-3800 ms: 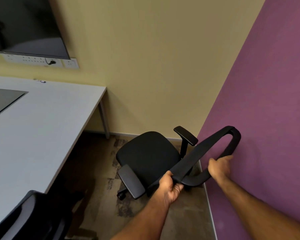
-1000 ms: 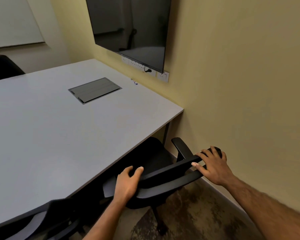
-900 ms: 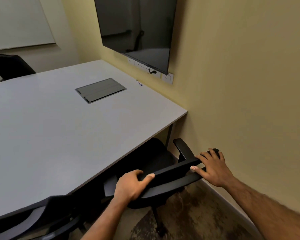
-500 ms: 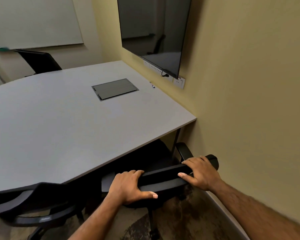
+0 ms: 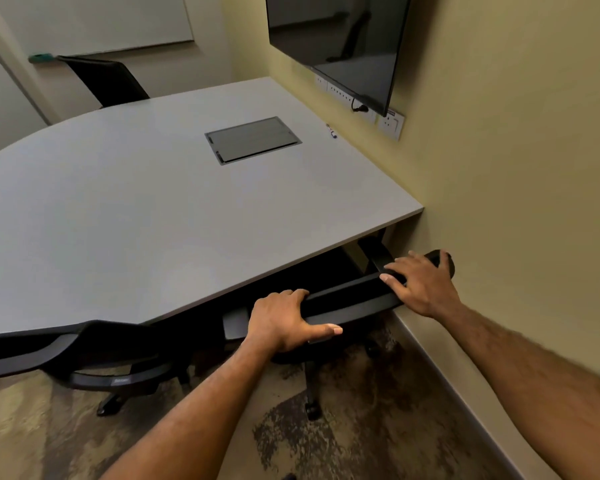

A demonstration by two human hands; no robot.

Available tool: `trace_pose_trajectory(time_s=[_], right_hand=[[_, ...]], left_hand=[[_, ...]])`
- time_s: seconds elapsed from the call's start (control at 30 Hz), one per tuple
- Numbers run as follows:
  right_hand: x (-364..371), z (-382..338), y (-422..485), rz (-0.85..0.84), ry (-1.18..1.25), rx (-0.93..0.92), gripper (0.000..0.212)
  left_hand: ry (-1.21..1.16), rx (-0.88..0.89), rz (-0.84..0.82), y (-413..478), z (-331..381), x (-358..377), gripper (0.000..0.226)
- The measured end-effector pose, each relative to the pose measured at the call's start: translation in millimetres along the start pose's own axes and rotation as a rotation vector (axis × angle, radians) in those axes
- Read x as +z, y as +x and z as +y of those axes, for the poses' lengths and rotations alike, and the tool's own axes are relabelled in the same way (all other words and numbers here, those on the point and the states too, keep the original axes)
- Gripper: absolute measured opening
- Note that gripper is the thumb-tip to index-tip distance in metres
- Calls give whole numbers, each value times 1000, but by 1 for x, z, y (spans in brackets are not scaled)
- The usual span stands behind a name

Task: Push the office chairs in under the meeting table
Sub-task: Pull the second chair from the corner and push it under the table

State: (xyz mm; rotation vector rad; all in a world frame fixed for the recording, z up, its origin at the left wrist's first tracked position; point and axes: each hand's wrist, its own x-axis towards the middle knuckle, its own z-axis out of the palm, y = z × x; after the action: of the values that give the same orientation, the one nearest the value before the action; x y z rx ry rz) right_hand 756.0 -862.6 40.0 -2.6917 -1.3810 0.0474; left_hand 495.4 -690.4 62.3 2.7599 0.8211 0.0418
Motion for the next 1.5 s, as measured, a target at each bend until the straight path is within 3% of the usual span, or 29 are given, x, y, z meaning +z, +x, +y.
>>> trace_pose_trajectory(time_s=[0.3,0.63,0.73,0.87,1.0,1.17,1.5], right_hand=[[8,22,40,69,95,214,59],[7,23,66,32,63,72,66],[2,23,81,22,84,-1,71],[2,29,97,43,99,-39,61],[2,36,117,56,105,-81,72],[3,45,142,9,103,-111,56],[4,49,170,5,114,-123,56]], left_hand=[[-24,-73,43,34,24,4,124],[-84,-58,2,59,8,-1,125],[-107,-105,7,67,4,-6,124],[-115,-166,2,76,9,-8,124],[-123,-214,-3,89,16,-9,124],[-139,-237,16,104,24,-5,117],[-235,-245,46,119,21,-7,116]])
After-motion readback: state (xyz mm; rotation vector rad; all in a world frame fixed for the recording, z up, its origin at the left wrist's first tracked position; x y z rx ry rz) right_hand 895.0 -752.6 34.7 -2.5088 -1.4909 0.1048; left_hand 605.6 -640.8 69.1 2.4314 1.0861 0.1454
